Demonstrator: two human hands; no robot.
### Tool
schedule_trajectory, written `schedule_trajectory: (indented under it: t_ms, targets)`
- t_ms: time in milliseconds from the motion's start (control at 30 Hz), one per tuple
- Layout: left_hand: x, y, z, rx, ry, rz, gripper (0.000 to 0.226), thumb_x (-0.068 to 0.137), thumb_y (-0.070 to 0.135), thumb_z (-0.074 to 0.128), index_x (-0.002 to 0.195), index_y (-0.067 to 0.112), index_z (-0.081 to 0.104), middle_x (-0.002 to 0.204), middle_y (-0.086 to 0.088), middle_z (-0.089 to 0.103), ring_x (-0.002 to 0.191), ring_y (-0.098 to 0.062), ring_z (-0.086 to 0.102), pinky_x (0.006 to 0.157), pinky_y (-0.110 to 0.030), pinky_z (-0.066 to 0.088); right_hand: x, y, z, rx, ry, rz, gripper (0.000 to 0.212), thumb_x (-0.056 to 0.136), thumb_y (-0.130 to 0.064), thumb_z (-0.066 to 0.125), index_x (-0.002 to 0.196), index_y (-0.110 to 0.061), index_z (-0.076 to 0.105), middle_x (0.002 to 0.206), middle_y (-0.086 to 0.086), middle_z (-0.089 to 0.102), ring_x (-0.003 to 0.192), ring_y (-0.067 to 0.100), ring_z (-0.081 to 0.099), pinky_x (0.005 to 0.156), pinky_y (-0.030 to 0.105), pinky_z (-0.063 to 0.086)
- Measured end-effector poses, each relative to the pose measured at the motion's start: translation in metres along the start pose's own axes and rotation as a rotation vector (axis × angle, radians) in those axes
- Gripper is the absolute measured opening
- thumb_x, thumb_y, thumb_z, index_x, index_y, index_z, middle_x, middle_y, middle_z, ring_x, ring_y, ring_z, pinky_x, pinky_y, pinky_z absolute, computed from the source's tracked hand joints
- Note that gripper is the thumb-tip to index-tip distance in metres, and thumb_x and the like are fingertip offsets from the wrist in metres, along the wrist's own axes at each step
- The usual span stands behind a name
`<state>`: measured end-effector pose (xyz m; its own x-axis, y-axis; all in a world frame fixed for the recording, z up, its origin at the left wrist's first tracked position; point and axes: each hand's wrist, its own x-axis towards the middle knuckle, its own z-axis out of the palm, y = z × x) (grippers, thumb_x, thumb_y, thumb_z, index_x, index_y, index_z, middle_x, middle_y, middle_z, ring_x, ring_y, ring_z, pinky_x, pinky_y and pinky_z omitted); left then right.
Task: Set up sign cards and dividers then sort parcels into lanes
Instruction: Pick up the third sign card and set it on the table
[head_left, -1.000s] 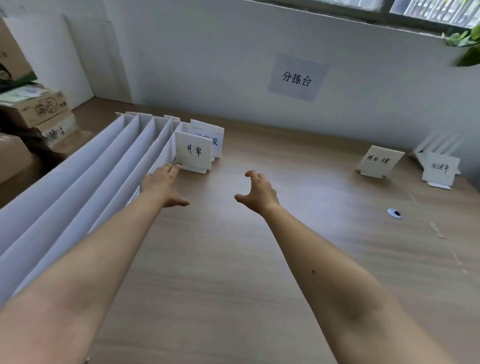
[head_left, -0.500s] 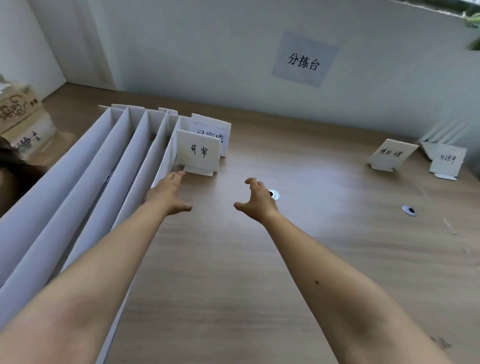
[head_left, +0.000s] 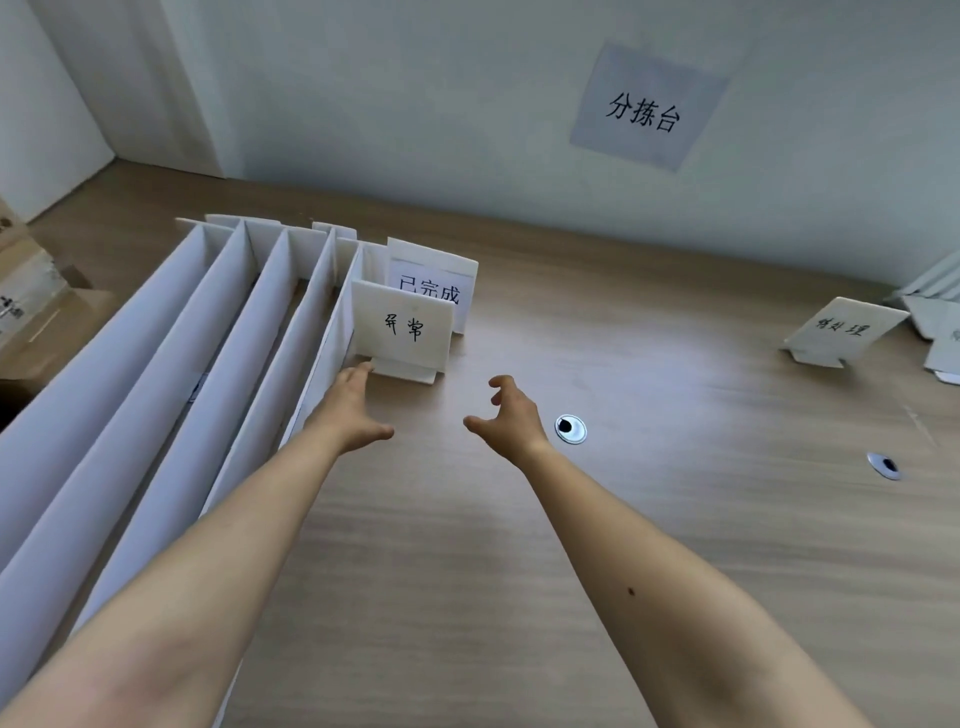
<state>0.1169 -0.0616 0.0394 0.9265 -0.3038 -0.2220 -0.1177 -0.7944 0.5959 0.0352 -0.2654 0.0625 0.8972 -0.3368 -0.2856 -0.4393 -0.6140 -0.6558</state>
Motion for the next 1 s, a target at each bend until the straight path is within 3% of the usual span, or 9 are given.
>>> schedule_trajectory:
  t_ms: [100, 200, 333, 433, 567, 700, 867, 1000]
  targets:
    - [0.026, -0.008, 0.008, -0.027, -0.002, -0.008, 0.096, 0.071, 0.023, 0.080, 0.148, 0.018, 0.023, 0.151, -0.009, 0.021, 0.135, -0.026, 0.034, 0.109, -0.036, 0.033, 0.026, 0.001, 0.005, 0.102, 0.006, 0.026, 0.062, 0.086, -0.022, 0.067, 0.139, -0.013, 0.035, 0.127, 0.009, 0.053, 0.105, 0.020, 0.048, 0.079, 0.029, 0.041]
    - [0.049, -0.018, 0.016, -0.019, 0.024, -0.025, 0.092, 0.071, 0.021, 0.080, 0.146, 0.016, 0.027, 0.147, -0.013, 0.024, 0.132, -0.029, 0.037, 0.108, -0.036, 0.033, 0.047, 0.004, 0.015, 0.118, -0.004, 0.052, 0.065, 0.087, -0.018, 0.066, 0.141, -0.013, 0.030, 0.120, 0.009, 0.057, 0.098, 0.020, 0.049, 0.082, 0.033, 0.046]
    - [0.078, -0.026, 0.025, 0.060, 0.096, -0.084, 0.077, 0.074, 0.021, 0.077, 0.139, 0.012, 0.037, 0.140, -0.018, 0.030, 0.124, -0.036, 0.043, 0.100, -0.041, 0.040, 0.074, 0.002, 0.032, 0.157, -0.041, 0.094, 0.068, 0.089, -0.017, 0.064, 0.145, -0.014, 0.026, 0.127, 0.011, 0.054, 0.113, 0.026, 0.052, 0.094, 0.037, 0.046]
    - [0.096, -0.032, 0.031, 0.033, 0.103, -0.100, 0.070, 0.072, 0.019, 0.078, 0.133, 0.011, 0.045, 0.141, -0.024, 0.028, 0.130, -0.036, 0.035, 0.104, -0.040, 0.037, 0.094, -0.003, 0.044, 0.225, -0.023, 0.124, 0.066, 0.090, -0.014, 0.063, 0.145, -0.015, 0.028, 0.135, 0.012, 0.047, 0.123, 0.029, 0.048, 0.100, 0.038, 0.044]
    - [0.114, -0.039, 0.029, 0.024, 0.110, -0.120, 0.061, 0.071, 0.017, 0.079, 0.127, 0.010, 0.054, 0.140, -0.026, 0.033, 0.134, -0.035, 0.031, 0.106, -0.034, 0.033, 0.120, -0.014, 0.050, 0.262, 0.079, 0.145, 0.058, 0.089, -0.010, 0.062, 0.139, -0.018, 0.035, 0.137, 0.011, 0.046, 0.124, 0.029, 0.047, 0.104, 0.046, 0.041]
    - [0.128, -0.037, 0.027, -0.061, 0.124, -0.138, 0.057, 0.073, 0.013, 0.077, 0.126, 0.008, 0.056, 0.145, -0.027, 0.025, 0.137, -0.032, 0.029, 0.109, -0.028, 0.028, 0.143, -0.026, 0.046, 0.250, 0.088, 0.157, 0.058, 0.089, -0.009, 0.062, 0.140, -0.019, 0.034, 0.136, 0.011, 0.040, 0.124, 0.030, 0.044, 0.103, 0.044, 0.040]
    - [0.140, -0.035, 0.025, -0.114, 0.115, -0.099, 0.053, 0.073, 0.007, 0.075, 0.123, 0.007, 0.058, 0.144, -0.026, 0.031, 0.139, -0.028, 0.026, 0.110, -0.025, 0.025, 0.160, -0.032, 0.048, 0.273, 0.087, 0.158, 0.032, 0.091, -0.007, 0.059, 0.121, -0.015, 0.053, 0.129, 0.011, 0.047, 0.118, 0.029, 0.050, 0.100, 0.044, 0.043]
    - [0.142, -0.031, 0.023, -0.111, 0.104, -0.078, 0.051, 0.072, 0.004, 0.073, 0.121, 0.005, 0.058, 0.145, -0.022, 0.032, 0.138, -0.025, 0.029, 0.107, -0.021, 0.023, 0.162, -0.035, 0.045, 0.308, 0.102, 0.154, 0.025, 0.092, -0.009, 0.058, 0.116, -0.014, 0.054, 0.121, 0.009, 0.053, 0.108, 0.028, 0.055, 0.091, 0.040, 0.049]
